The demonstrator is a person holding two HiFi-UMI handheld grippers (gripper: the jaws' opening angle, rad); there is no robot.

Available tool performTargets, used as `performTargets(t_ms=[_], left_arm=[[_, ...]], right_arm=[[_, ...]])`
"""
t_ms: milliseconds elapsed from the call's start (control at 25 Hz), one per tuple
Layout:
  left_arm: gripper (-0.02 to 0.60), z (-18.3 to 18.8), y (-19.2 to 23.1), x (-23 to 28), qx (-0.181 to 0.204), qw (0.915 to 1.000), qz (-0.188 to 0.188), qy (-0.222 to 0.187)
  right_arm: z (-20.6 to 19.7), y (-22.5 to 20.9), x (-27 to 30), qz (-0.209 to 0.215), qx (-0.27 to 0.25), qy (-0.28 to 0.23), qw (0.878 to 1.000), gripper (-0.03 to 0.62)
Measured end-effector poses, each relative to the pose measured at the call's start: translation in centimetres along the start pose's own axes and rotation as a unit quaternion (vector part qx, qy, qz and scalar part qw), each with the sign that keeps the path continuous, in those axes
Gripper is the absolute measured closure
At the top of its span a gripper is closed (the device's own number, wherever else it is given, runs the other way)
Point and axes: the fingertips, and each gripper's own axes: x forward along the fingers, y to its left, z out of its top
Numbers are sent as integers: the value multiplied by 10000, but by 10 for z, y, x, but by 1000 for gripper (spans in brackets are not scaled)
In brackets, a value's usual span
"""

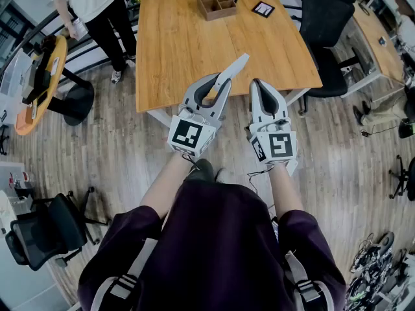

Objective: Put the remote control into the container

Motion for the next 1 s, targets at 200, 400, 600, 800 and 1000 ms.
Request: performTargets(t_ms=[200,400,600,800,1000], left_arm=[[497,-13,-1,2,-56,9999,46,129],[497,-20,13,16,-64,9999,75,121],[497,-27,29,33,-112,9998,85,124],[499,-38,50,52,-142,9997,103,171],[497,-45,76,73,-127,9997,99,171]], right_arm=[[-15,-4,-1,26,100,109,9999,574],[-27,-9,16,68,128,133,9998,574],[-40,-19,35,41,209,189,9996,574],[-53,-27,60,66,209,245,9995,575],[-61,-37,92,9,255,261,9993,574]])
